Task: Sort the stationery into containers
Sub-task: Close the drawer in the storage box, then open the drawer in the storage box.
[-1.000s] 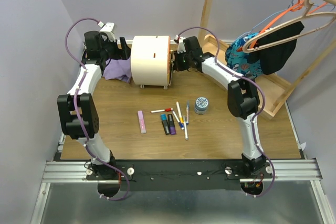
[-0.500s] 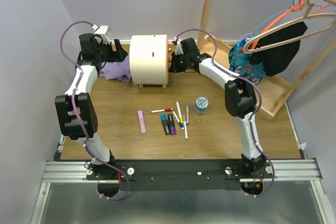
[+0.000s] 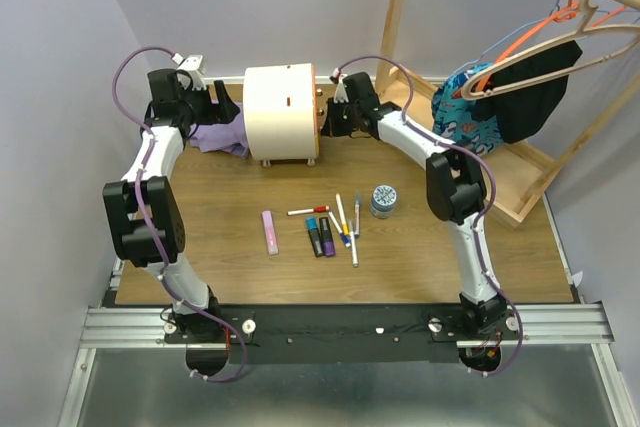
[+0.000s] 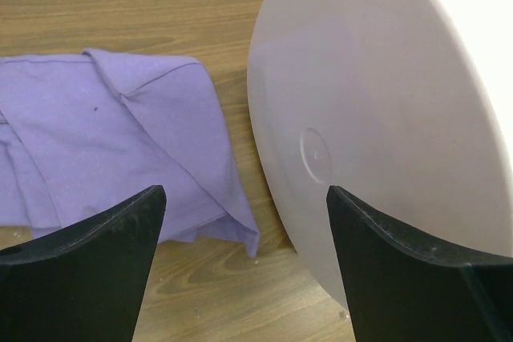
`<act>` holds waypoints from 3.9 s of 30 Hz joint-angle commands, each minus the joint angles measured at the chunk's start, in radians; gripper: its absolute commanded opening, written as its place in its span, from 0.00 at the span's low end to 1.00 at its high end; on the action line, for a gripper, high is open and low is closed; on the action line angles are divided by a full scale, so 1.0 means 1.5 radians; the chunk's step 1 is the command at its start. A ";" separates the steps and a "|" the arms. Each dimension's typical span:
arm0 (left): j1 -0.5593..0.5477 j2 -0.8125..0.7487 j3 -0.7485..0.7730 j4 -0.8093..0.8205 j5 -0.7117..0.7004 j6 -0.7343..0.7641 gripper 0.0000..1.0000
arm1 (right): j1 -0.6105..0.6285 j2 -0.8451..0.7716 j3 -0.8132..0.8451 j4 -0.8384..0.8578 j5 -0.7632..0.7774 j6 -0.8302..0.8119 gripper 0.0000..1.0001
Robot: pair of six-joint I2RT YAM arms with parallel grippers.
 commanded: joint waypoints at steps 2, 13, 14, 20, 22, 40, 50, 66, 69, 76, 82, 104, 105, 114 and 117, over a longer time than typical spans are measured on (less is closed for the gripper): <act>0.006 -0.017 0.011 -0.030 0.028 0.009 0.91 | -0.060 -0.050 -0.087 -0.039 -0.025 0.017 0.10; 0.004 -0.013 0.020 -0.080 0.060 0.033 0.92 | -0.172 0.037 -0.046 0.124 -0.510 0.101 0.51; 0.003 -0.009 0.025 -0.089 0.059 0.035 0.93 | -0.173 0.046 -0.044 0.151 -0.533 0.150 0.51; 0.003 0.001 0.046 -0.126 0.033 0.068 0.93 | -0.175 0.083 -0.078 0.506 -0.624 0.455 0.49; 0.003 0.001 0.049 -0.130 0.032 0.071 0.93 | -0.173 0.092 -0.057 0.495 -0.610 0.445 0.49; 0.003 0.009 0.037 -0.119 0.039 0.065 0.93 | -0.135 0.119 0.021 0.435 -0.566 0.445 0.51; 0.002 0.001 0.035 -0.119 0.036 0.068 0.93 | -0.125 0.148 0.071 0.388 -0.549 0.422 0.51; 0.000 0.002 0.037 -0.124 0.028 0.071 0.93 | -0.115 0.171 0.094 0.380 -0.523 0.422 0.47; -0.001 0.002 0.037 -0.124 0.028 0.071 0.93 | -0.113 0.173 0.093 0.380 -0.523 0.422 0.41; -0.001 0.004 0.038 -0.122 0.029 0.070 0.93 | -0.117 0.156 0.069 0.386 -0.528 0.422 0.26; -0.001 0.005 0.037 -0.121 0.029 0.070 0.93 | -0.144 0.140 0.047 0.351 -0.519 0.390 0.23; 0.001 0.002 0.028 -0.105 0.021 0.063 0.93 | -0.213 0.086 -0.039 0.272 -0.521 0.310 0.21; 0.000 0.001 0.030 -0.103 0.022 0.058 0.93 | -0.214 0.083 -0.043 0.268 -0.521 0.304 0.20; 0.000 -0.011 0.055 -0.059 0.033 0.020 0.78 | -0.227 0.065 -0.069 0.258 -0.518 0.293 0.19; -0.001 -0.018 0.064 -0.032 0.063 -0.015 0.59 | -0.226 0.068 -0.060 0.262 -0.514 0.294 0.19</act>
